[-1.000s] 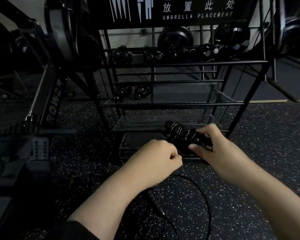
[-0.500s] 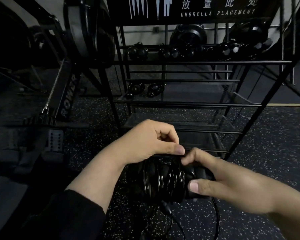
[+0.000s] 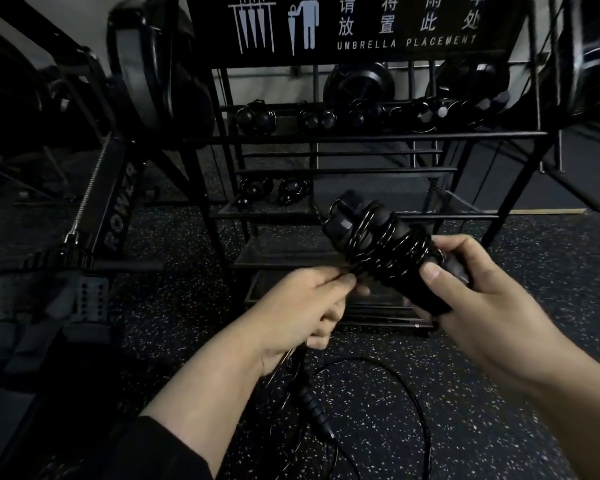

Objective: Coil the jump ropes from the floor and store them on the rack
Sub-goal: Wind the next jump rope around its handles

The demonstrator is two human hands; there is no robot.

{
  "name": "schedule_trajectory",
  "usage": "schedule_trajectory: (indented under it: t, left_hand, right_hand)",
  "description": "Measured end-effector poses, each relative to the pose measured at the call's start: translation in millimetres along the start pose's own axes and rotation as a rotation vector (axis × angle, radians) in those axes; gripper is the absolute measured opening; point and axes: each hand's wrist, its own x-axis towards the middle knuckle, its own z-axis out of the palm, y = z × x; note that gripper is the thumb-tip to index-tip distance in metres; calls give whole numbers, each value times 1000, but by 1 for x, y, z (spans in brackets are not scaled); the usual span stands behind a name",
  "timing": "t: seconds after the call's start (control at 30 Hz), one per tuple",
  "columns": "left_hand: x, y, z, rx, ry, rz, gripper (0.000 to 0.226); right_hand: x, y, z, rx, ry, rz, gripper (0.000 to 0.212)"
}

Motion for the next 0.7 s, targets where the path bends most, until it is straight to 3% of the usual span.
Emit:
schedule_trajectory:
  t: [0.17, 0.37, 0.43, 0.57, 0.6, 0.7]
  left_hand:
    - [-3, 3, 1, -108, -52, -89, 24]
    - [-3, 2, 14, -237, 14, -65, 32]
    - [-4, 4, 18, -336, 78, -97, 26]
    - [-2, 1, 19, -510, 199, -109, 52]
    - [-2, 0, 19, -527, 220, -91, 50]
    - [-1, -2, 11, -469, 222, 1, 38]
  right_hand:
    - [2, -1, -7, -444, 96, -52, 35]
    - [4, 7, 7, -672, 37, -83, 36]
    - [4, 12, 13, -733, 12, -131, 44]
    - [6, 22, 23, -930, -86, -258, 74]
    - [5, 24, 24, -931, -121, -264, 71]
    - [-1, 19, 28, -736, -167, -212, 36]
